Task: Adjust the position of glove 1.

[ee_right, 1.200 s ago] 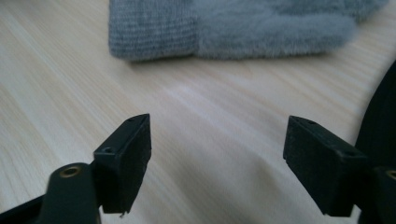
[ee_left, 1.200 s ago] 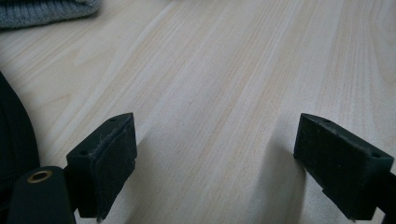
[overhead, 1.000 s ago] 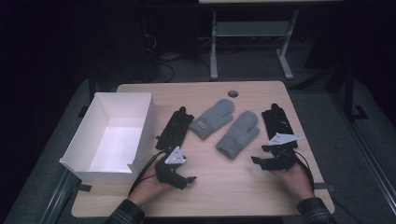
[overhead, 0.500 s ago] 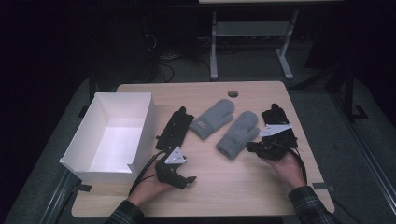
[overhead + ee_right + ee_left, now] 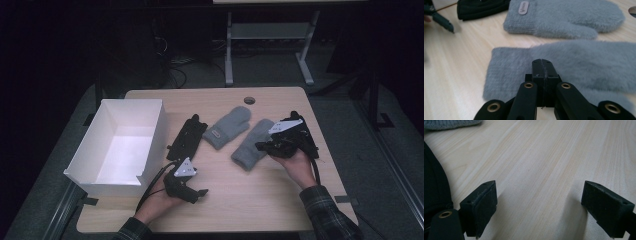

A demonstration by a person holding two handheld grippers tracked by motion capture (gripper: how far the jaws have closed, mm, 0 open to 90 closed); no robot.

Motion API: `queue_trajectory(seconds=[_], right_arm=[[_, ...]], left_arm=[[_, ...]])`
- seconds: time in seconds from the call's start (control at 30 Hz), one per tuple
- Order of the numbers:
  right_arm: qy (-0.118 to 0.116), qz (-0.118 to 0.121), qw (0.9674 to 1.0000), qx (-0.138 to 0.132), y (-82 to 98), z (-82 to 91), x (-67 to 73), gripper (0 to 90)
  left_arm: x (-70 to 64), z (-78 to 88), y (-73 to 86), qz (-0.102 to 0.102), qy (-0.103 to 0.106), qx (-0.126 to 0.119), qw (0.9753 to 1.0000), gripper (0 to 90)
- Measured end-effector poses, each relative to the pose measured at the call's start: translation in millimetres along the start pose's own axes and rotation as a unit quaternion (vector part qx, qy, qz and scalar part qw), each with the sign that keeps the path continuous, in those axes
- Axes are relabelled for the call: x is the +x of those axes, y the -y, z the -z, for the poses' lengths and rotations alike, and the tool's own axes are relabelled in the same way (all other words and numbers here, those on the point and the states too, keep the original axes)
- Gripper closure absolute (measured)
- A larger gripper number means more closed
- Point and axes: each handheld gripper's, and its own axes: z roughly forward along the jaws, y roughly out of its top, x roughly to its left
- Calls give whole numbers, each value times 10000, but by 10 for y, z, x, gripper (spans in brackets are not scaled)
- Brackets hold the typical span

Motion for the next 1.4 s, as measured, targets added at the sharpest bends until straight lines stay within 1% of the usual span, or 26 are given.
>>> queue_trajectory(seconds=[0.1, 0.13, 0.17, 0.27, 0.3, 0.37, 0.4, 0.43, 0.5, 0.6, 0.63, 0.73, 0.8, 0.93, 1.03, 1.2, 1.4], right_arm=[[-9, -34, 10000, 41, -46, -71, -41, 900], [-9, -34, 10000, 41, -46, -71, -41, 900], [5, 1, 10000, 69, -57, -123, -70, 900], [25, 52, 9999, 123, -60, -197, -112, 900], [39, 16, 9998, 179, -62, -216, -115, 900], [78, 31, 9997, 245, -52, -263, -130, 900], [113, 59, 9994, 313, -43, -285, -137, 900], [108, 36, 9992, 381, -29, -309, -137, 900], [113, 90, 9986, 500, -2, -356, -138, 900], [68, 45, 9985, 541, 28, -394, -145, 900], [51, -12, 9985, 549, 32, -402, -135, 900], [65, 48, 9984, 559, 35, -400, -122, 900], [44, 35, 9984, 571, 36, -398, -115, 900], [-52, 12, 9984, 568, 49, -388, -64, 900], [-81, 54, 9983, 575, 53, -384, -38, 900], [-114, 159, 9979, 612, 76, -351, 68, 900], [-232, 273, 9973, 646, 133, -288, 207, 900]], left_arm=[[-5, 3, 5, 26, -13, -10, 10000, 126], [-5, 3, 5, 26, -13, -10, 10000, 126], [-9, 8, 8, 36, -15, -8, 10000, 126], [-17, 13, 16, 46, -22, -17, 10000, 126], [-17, 16, 15, 42, -22, -4, 10000, 126], [-13, 17, 16, 17, -24, 7, 10000, 126], [-14, 18, 15, 18, -22, 14, 10000, 126], [-14, 18, 15, 17, -21, 14, 10000, 126], [-14, 18, 15, 17, -21, 14, 10000, 126], [-14, 18, 15, 18, -22, 13, 10000, 126], [-14, 18, 15, 16, -23, 14, 10000, 126], [-17, 18, 17, 29, -26, 11, 10000, 126], [-18, 19, 17, 29, -26, 12, 10000, 126], [-17, 19, 17, 28, -27, 12, 10000, 126], [-17, 19, 17, 28, -26, 12, 10000, 126], [-17, 19, 17, 30, -27, 12, 10000, 126], [-18, 20, 17, 34, -27, 13, 10000, 126]])
